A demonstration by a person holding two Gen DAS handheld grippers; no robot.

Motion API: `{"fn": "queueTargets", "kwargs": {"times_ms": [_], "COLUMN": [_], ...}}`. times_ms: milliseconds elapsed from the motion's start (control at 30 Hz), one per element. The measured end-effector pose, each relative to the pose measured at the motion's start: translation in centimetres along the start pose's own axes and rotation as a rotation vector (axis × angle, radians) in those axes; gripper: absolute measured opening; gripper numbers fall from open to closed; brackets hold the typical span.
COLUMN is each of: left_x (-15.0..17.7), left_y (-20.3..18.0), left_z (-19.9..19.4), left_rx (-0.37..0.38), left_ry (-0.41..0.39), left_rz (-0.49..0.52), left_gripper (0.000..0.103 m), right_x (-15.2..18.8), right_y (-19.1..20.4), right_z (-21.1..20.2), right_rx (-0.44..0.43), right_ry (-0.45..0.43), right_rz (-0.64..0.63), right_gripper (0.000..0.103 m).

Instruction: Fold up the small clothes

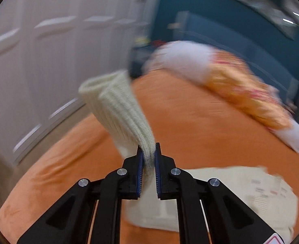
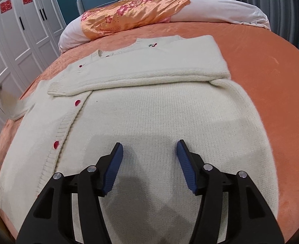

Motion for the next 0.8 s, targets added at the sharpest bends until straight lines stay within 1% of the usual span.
{"fn": "queueTargets", "kwargs": {"times_ms": [67,100,167,200,233,300,367,400,433,467,500,533,567,667,733,767,800], "left_x": [-0.1,0.5,1.9,3.5,5.4,9.2,13.8,16.7,19.0,20.8,22.8,23.6,24.0,23.4,22.0,21.6,20.3], "left_y": [-5.7,-9.9,-16.0,-19.8,-23.2,-27.9,-31.3,-32.7,-33.3,-33.5,-33.2,-32.8,-32.1,-28.1,-24.3,-23.0,-20.7], "left_z": [-1.6,-2.7,-3.8,-4.2,-4.3,-3.6,-2.1,-1.0,0.2,0.8,1.1,0.8,0.7,-0.1,-0.6,-0.9,-0.6], "left_rx": [0.083,0.146,0.240,0.302,0.349,0.378,0.393,0.392,0.380,0.373,0.382,0.398,0.409,0.408,0.376,0.359,0.316], "left_ry": [-0.022,-0.029,-0.016,0.010,0.043,0.108,0.225,0.301,0.350,0.377,0.393,0.396,0.395,0.360,0.328,0.318,0.299], "left_rz": [0.067,0.113,0.172,0.198,0.226,0.262,0.285,0.286,0.283,0.275,0.248,0.225,0.189,0.062,-0.024,-0.046,-0.092], "left_gripper": [0.007,0.007,0.007,0.007,0.007,0.008,0.011,0.018,0.018,0.019,0.022,0.027,0.035,0.036,0.039,0.045,0.049], "right_x": [0.0,0.0,0.0,0.0,0.0,0.0,0.0,0.0,0.0,-0.1,-0.1,-0.1,-0.2,-0.5,-1.4,-2.0,-2.7], "right_y": [-0.1,-0.1,-0.1,-0.1,-0.2,-0.2,-0.3,-0.3,-0.3,-0.2,-0.2,-0.1,-0.1,-0.1,0.0,0.1,0.3], "right_z": [-0.1,-0.1,-0.1,-0.2,-0.2,-0.3,-0.4,-0.4,-0.4,-0.4,-0.4,-0.5,-0.5,-0.7,-1.4,-1.7,-2.0], "right_rx": [-0.008,-0.012,-0.019,-0.022,-0.027,-0.036,-0.048,-0.054,-0.061,-0.065,-0.068,-0.072,-0.075,-0.082,-0.106,-0.118,-0.124], "right_ry": [-0.003,-0.004,-0.007,-0.008,-0.009,-0.012,-0.014,-0.014,-0.014,-0.014,-0.013,-0.012,-0.011,0.000,-0.013,-0.025,-0.039], "right_rz": [0.006,0.009,0.013,0.015,0.018,0.024,0.032,0.035,0.038,0.037,0.036,0.034,0.034,0.044,0.060,0.064,0.064], "right_gripper": [0.053,0.054,0.054,0.054,0.054,0.054,0.055,0.056,0.057,0.058,0.059,0.060,0.062,0.062,0.062,0.062,0.062]}}
Point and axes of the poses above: each gripper's, at about its wrist camera, not at the fingertips, and z roughly the way its jaws point, y to its left, x to its underside, the point moved 5 cm from there along z, roughly the way its jaws point, and after that the axes turned 2 degrees about -x, right-handed, at the moved point
